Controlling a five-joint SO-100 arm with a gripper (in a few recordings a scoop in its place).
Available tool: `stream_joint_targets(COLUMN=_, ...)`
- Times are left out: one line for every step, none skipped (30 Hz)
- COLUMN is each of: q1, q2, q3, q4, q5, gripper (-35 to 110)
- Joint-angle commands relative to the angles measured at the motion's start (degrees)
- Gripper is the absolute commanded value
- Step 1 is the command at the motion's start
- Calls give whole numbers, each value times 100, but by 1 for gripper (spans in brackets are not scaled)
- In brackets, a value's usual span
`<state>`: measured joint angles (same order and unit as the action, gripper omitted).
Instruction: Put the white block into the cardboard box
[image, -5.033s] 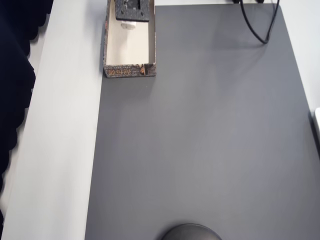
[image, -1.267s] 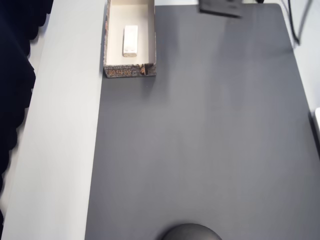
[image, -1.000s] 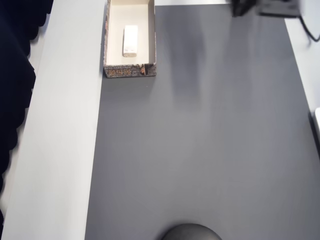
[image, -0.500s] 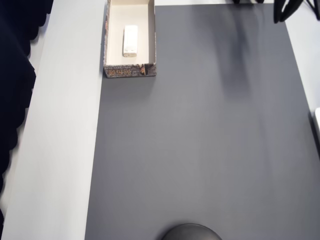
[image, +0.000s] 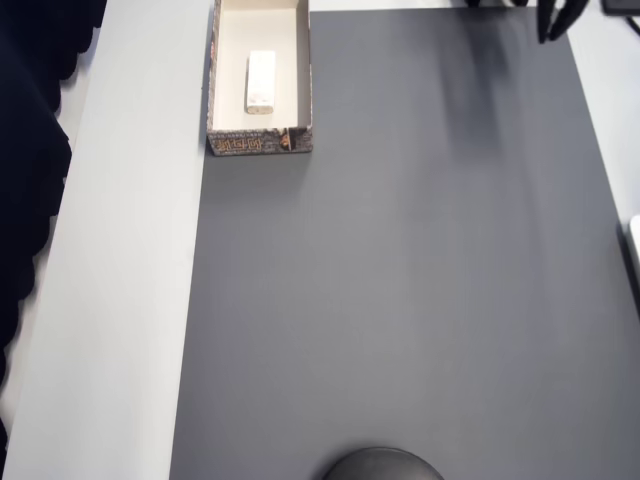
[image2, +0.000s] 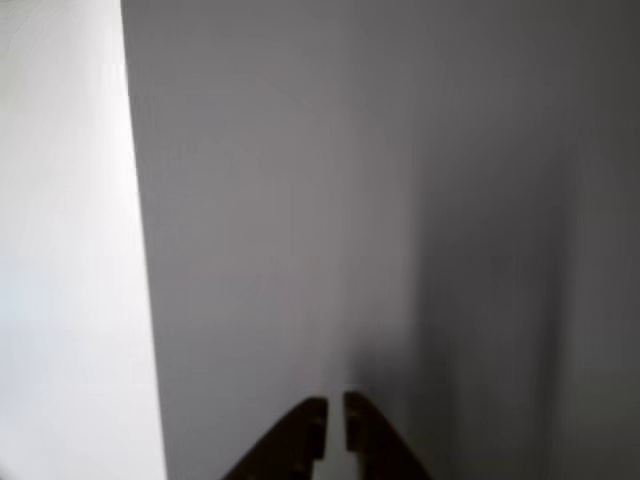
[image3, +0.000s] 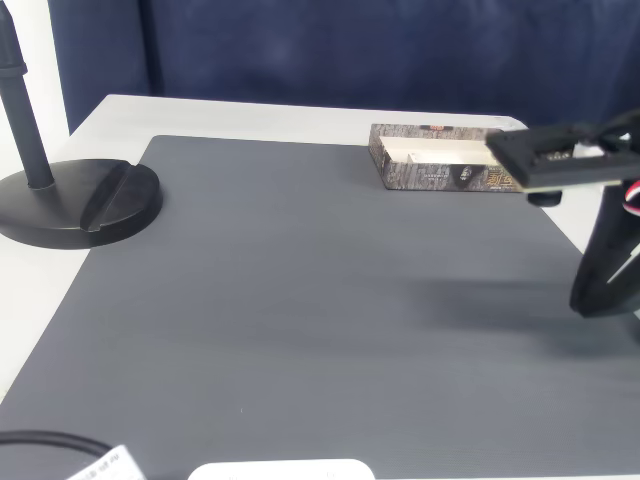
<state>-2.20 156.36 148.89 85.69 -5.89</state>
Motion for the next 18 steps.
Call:
stream_joint_targets(q1=114, q2=686, q3=457, q4=-97, q5=123, gripper=-2)
stream_joint_targets(q1=193, q2=791, q3=554, q4=-88, q5=220, gripper=-2)
stream_joint_targets(q1=255, q2=870, q3=642, q4=-88, q5=290, gripper=-2)
stream_joint_targets(q1=334, q2=932, q3=721, q4=-105, q5=387, gripper=-2)
stream_joint_targets(q1=387, q2=993, q3=765, q4=-141, q5=501, gripper=-2)
stream_joint_targets(q1=431, q2=1037, q3=809, q4=-193, q5=615, gripper=-2)
stream_joint_targets(q1=457, q2=1107, q3=853, q4=-229, q5=668, gripper=-2)
stream_joint_targets(q1=466, q2=1195, q3=923, q4=-237, q5=668, gripper=-2)
stream_joint_targets(q1=466, q2=1274, q3=993, q4=-272, q5=668, gripper=-2)
stream_joint_targets(q1=475, q2=1345, q3=1072, q4=-325, q5=668, gripper=-2)
stream_joint_targets(q1=475, q2=1424, q3=1151, q4=-387, q5=668, gripper=-2)
stream_joint_targets(q1=483, q2=1494, q3=1239, q4=-457, q5=668, gripper=-2)
stream_joint_targets(q1=483, q2=1582, q3=1327, q4=-527, q5=668, gripper=-2)
stream_joint_targets(q1=483, q2=1687, q3=1406, q4=-589, q5=668, gripper=-2)
stream_joint_targets(q1=483, q2=1802, q3=1459, q4=-598, q5=668, gripper=-2)
stream_joint_targets(q1=483, q2=1881, q3=1485, q4=-598, q5=686, gripper=-2)
stream_joint_targets(q1=501, q2=1898, q3=1503, q4=-598, q5=703, gripper=-2)
stream_joint_targets(q1=527, q2=1898, q3=1521, q4=-598, q5=721, gripper=-2)
